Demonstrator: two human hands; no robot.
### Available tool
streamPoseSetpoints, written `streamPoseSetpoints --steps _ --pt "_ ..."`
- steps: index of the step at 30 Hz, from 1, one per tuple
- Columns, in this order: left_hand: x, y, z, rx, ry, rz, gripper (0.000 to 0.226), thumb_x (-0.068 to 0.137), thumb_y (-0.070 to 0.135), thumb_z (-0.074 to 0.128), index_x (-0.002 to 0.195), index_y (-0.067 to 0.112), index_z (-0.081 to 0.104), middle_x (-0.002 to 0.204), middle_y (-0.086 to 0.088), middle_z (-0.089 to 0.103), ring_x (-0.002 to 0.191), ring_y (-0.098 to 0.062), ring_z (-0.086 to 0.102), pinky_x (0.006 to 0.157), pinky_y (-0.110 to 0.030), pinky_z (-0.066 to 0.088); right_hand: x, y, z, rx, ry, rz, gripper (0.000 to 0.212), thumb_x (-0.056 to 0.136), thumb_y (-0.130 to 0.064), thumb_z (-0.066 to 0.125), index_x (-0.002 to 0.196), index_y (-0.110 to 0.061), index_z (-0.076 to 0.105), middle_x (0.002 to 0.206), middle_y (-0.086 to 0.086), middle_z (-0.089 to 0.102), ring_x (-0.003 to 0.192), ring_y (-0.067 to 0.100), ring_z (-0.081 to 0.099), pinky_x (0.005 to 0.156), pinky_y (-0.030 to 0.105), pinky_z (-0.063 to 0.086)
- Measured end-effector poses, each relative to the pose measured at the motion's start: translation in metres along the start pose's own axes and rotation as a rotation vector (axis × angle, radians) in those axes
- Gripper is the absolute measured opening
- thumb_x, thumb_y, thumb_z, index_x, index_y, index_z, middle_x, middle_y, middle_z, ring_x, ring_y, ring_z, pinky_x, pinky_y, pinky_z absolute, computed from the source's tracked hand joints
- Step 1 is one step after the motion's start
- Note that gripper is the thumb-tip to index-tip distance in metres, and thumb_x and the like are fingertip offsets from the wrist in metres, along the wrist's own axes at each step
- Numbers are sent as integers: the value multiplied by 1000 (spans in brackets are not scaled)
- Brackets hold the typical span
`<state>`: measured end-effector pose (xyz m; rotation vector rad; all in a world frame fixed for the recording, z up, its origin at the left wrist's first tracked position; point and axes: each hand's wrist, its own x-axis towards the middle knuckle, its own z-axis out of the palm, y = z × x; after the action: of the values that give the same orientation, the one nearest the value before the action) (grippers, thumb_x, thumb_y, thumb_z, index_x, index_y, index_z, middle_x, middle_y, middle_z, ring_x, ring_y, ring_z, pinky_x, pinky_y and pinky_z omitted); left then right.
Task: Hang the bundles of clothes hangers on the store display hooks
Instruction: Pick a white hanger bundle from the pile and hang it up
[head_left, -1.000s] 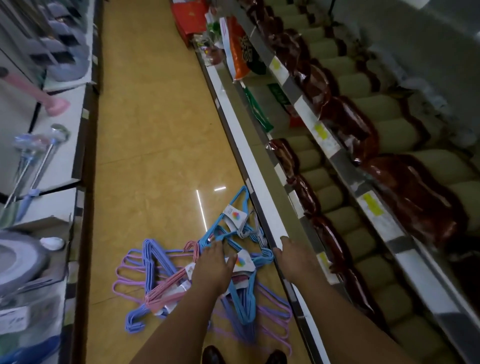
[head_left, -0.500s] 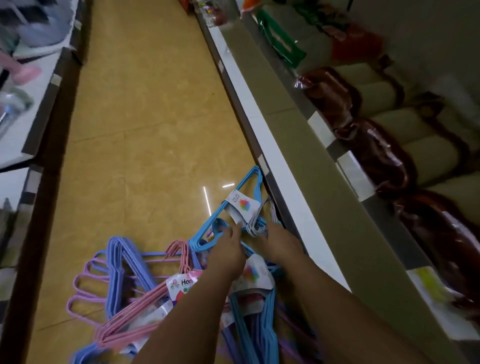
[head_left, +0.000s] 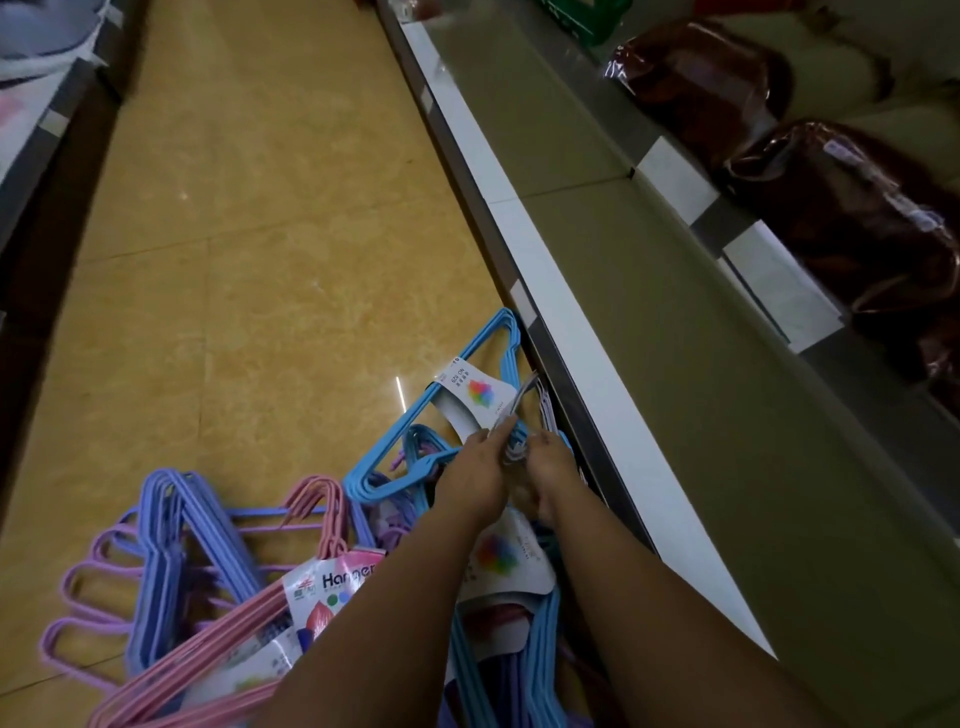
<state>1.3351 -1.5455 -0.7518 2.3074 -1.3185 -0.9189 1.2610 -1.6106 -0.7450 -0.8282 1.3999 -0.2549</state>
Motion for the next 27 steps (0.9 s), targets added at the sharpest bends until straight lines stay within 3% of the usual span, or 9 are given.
streamPoseSetpoints --steps 3,6,8,11,16,20,22,24,27 --pt "-1 4 2 -60 52 -51 43 93 14 46 136 25 48 125 -10 49 114 -30 52 93 -37 44 -8 0 1 365 -76 151 35 104 -16 35 132 2 47 99 21 63 77 26 61 41 26 53" --pt "-7 7 2 -52 117 -54 27 94 18 44 117 23 58 114 -8 51 103 -29 54 83 -39 48 -9 3 0 428 -99 222 35 104 -16 34 129 5 48 110 22 62 81 28 60 62 32 54" --pt "-14 10 4 -13 111 -19 25 94 20 42 114 23 56 112 -6 48 99 -29 54 77 -40 49 -12 8 -2 356 -105 257 29 103 -17 40 111 6 56 105 20 63 81 29 59 67 33 49" --pt "-24 13 4 59 106 53 30 90 29 34 114 25 51 110 -3 45 95 -27 52 73 -40 49 -18 12 -1 200 -43 201 26 101 -14 44 78 -4 51 76 13 55 65 22 53 56 31 45" --pt "-45 25 -10 -72 241 52 50 80 32 27 122 27 54 108 2 48 94 -21 53 66 -31 45 -47 -5 1 136 -21 136 32 101 -5 33 70 -8 43 65 7 45 55 16 41 47 24 37" --pt "-77 40 -48 -231 371 -164 47 91 17 36 134 31 47 106 -3 66 89 -25 61 66 -33 44 -98 -20 5 -14 2 220 31 100 -2 28 75 -5 47 58 9 40 39 14 35 29 12 20" --pt "-98 48 -75 -157 351 -183 41 93 17 38 130 30 49 108 -3 67 93 -26 62 70 -35 47 -128 -28 10 -144 -6 188 22 99 -1 31 94 -4 53 65 7 42 47 13 38 35 16 31" --pt "-118 61 -102 -66 304 -164 33 96 20 38 125 24 52 114 -4 64 101 -25 60 79 -38 49 -155 -37 15 -299 -9 92 28 99 -5 38 121 4 53 83 11 56 61 14 47 56 26 45" --pt "-141 78 -140 44 241 -169 34 97 20 39 128 18 52 118 -8 55 109 -25 53 82 -36 44 -197 -63 19 -545 32 9 31 97 -12 43 123 2 53 109 21 59 94 32 58 78 34 46"
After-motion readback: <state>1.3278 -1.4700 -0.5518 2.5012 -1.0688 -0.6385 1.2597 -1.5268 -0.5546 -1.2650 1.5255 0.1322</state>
